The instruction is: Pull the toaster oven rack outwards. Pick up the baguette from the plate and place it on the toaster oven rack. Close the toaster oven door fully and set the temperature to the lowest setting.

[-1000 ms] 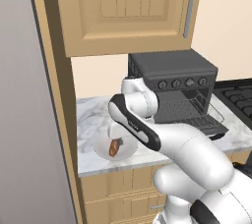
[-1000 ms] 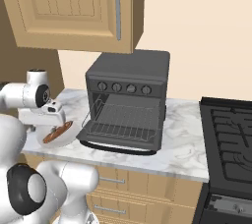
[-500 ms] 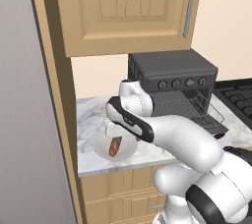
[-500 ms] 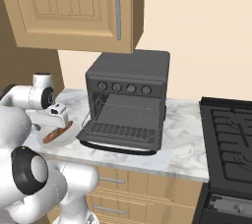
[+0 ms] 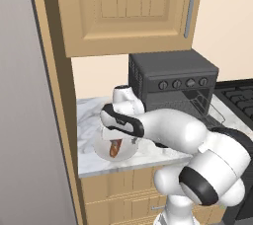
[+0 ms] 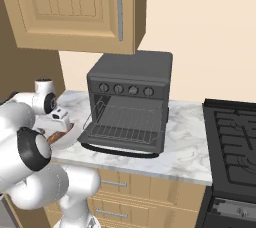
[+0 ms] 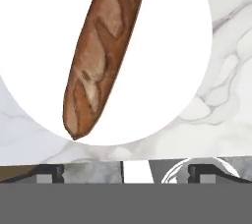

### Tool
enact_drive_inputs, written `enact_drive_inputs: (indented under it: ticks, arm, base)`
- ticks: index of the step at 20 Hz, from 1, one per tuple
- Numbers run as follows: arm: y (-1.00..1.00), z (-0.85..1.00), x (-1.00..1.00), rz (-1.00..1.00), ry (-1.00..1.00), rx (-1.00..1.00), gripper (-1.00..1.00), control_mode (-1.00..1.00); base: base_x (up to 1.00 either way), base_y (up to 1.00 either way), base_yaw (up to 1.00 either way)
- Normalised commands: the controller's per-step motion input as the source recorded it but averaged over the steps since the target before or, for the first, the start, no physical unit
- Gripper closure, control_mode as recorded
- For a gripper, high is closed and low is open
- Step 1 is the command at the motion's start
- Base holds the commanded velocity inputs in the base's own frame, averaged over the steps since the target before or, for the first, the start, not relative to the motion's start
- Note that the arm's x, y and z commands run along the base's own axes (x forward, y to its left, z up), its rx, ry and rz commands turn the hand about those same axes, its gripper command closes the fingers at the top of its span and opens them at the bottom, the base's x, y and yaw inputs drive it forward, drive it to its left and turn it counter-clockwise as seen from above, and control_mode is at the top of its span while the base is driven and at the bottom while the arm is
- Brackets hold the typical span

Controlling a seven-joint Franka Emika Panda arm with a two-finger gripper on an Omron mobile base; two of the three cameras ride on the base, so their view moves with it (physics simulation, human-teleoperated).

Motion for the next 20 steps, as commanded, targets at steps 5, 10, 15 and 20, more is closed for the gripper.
enact_drive_inputs:
  ticks: [5, 10, 15, 20]
  arm:
    - [0.1, -0.22, 0.34, -0.05, 0.0, -0.02, -1.0, -1.0]
    - [0.15, -0.08, 0.34, -0.07, -0.02, 0.0, -1.0, -1.0]
    - [0.14, -0.25, 0.32, -0.06, -0.01, -0.02, -1.0, -1.0]
    - [0.05, -0.29, 0.28, -0.05, -0.02, -0.01, -1.0, -1.0]
  base:
    - [0.0, 0.0, 0.0]
    - [0.0, 0.0, 0.0]
    - [0.0, 0.0, 0.0]
    - [0.0, 0.0, 0.0]
